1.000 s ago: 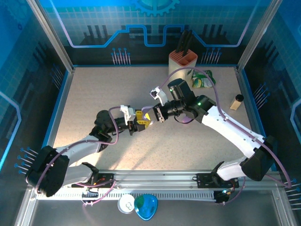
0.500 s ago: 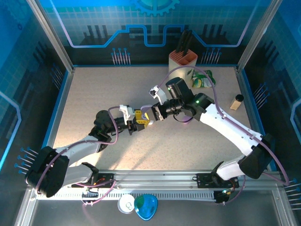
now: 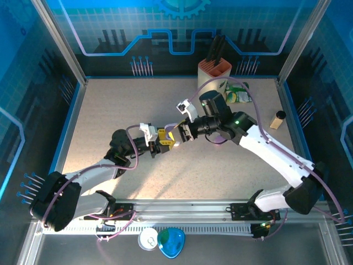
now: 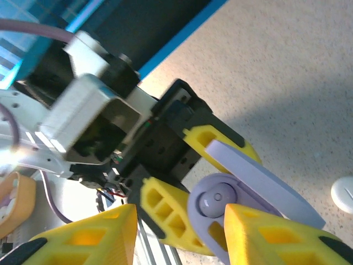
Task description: Insert wireless bluetooth earbuds into charging case
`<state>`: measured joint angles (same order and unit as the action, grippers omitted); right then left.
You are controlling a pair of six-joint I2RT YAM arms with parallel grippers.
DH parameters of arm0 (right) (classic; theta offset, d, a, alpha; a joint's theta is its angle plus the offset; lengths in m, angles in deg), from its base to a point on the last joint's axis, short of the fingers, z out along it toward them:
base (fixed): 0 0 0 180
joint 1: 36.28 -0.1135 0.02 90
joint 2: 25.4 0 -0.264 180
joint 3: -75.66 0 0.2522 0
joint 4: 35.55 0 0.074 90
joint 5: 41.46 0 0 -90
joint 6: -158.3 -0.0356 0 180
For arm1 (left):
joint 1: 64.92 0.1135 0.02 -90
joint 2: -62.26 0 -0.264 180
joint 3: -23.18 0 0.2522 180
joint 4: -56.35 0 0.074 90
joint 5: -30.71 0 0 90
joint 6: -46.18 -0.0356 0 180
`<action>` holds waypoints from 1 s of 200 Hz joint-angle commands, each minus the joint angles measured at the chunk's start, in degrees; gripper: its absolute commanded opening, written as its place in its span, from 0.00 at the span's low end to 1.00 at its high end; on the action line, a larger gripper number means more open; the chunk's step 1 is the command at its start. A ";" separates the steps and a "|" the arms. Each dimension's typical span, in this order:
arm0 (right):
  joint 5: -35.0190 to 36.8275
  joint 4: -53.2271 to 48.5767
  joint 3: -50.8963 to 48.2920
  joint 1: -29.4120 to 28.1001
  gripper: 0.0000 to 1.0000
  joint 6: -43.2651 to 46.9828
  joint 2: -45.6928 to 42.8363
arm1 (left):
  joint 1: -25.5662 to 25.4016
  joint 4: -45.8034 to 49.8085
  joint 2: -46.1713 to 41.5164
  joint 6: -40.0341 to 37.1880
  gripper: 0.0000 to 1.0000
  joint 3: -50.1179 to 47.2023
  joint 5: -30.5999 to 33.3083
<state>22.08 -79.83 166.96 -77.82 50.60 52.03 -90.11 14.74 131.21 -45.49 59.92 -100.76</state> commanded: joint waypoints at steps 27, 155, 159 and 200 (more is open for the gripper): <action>5.75 -1.84 5.13 1.72 0.47 0.73 1.32 | 0.09 -1.40 0.51 -3.93 0.28 -0.90 -2.22; 2.43 -4.00 5.26 1.96 0.41 -0.32 4.33 | 0.08 -3.25 1.27 -0.34 0.28 -0.41 -0.42; 2.36 -3.36 4.76 2.11 0.42 -0.78 3.77 | 0.12 -3.74 1.36 -0.12 0.28 -0.47 -0.38; -2.11 3.97 -2.19 5.44 0.65 -10.28 -1.01 | 0.12 -9.01 2.25 2.92 0.28 -0.62 -0.07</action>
<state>24.16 -81.60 168.69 -74.96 46.84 54.26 -90.11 12.29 132.69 -45.17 59.55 -101.09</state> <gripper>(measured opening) 0.611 0.349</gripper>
